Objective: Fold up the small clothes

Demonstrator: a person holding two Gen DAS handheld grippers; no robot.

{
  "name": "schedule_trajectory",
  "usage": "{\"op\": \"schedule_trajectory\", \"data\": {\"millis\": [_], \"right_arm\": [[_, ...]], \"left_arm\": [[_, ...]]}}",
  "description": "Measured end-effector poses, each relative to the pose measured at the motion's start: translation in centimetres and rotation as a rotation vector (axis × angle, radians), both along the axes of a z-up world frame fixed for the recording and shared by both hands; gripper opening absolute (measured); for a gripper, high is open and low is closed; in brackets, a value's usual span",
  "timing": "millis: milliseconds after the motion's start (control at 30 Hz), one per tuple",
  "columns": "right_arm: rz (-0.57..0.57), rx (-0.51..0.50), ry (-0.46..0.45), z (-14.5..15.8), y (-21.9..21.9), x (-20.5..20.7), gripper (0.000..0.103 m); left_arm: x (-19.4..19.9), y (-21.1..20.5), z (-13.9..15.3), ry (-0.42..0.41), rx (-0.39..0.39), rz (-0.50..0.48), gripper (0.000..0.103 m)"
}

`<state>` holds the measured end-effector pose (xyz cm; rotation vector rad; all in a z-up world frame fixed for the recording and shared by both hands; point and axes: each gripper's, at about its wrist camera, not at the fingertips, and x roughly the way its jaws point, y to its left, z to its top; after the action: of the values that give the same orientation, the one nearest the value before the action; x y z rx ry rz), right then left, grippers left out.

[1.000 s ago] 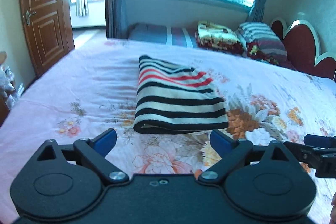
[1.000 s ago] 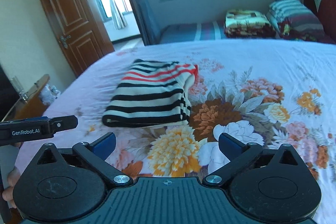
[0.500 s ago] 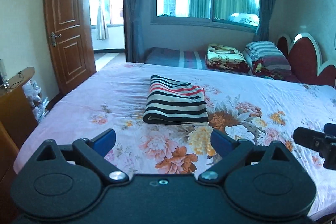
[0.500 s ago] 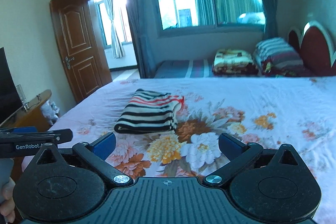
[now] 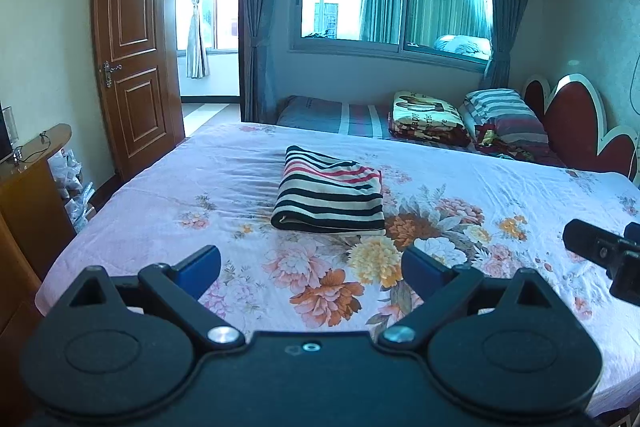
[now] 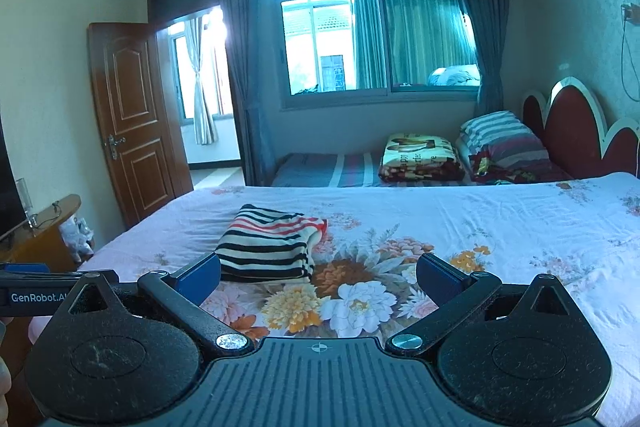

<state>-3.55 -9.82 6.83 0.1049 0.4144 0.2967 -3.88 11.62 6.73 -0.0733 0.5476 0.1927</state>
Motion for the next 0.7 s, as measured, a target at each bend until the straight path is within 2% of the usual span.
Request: {"op": "schedule_trajectory", "data": {"millis": [700], "right_arm": [[0.030,-0.013,0.007,-0.40,0.44,0.42,0.103]], "left_arm": [[-0.72,0.40,0.37,-0.012,0.024,0.029,0.097]]}}
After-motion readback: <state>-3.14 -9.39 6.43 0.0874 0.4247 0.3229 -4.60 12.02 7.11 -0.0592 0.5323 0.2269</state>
